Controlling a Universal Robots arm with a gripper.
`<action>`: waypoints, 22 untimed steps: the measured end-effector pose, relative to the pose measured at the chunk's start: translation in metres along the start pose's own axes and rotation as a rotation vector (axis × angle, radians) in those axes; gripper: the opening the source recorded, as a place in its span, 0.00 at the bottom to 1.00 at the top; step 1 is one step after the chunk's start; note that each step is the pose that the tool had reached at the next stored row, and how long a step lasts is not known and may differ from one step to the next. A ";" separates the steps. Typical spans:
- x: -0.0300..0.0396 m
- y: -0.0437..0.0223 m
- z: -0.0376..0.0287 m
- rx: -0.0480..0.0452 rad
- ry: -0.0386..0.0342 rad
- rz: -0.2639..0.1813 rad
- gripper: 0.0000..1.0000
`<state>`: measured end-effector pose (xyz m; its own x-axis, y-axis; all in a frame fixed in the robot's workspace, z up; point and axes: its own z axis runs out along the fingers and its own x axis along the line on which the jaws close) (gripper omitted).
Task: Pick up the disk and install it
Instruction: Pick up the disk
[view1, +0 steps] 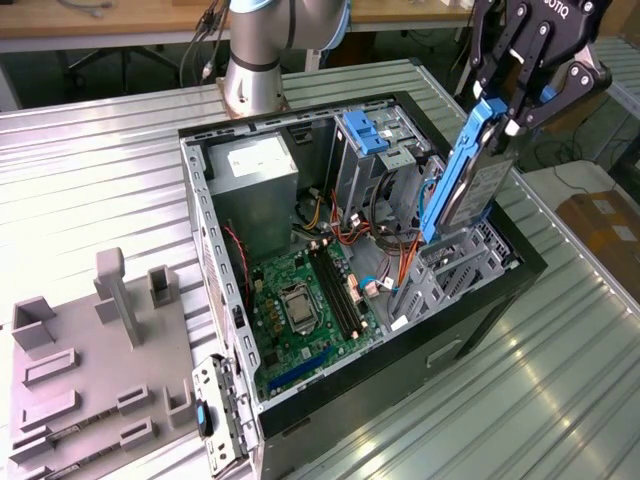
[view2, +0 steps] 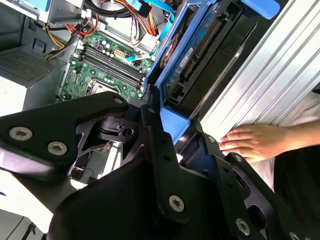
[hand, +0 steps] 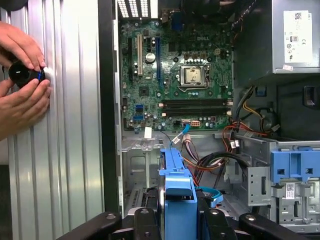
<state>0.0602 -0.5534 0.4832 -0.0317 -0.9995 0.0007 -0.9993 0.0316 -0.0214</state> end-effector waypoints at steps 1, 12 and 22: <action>-0.0007 0.0000 0.0002 0.0001 -0.0005 0.000 0.37; -0.0056 0.0002 0.0001 0.0000 0.0000 0.000 0.37; -0.0043 0.0002 0.0014 -0.0001 0.0004 0.001 0.37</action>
<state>0.0602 -0.5491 0.4818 -0.0323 -0.9995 0.0011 -0.9993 0.0323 -0.0213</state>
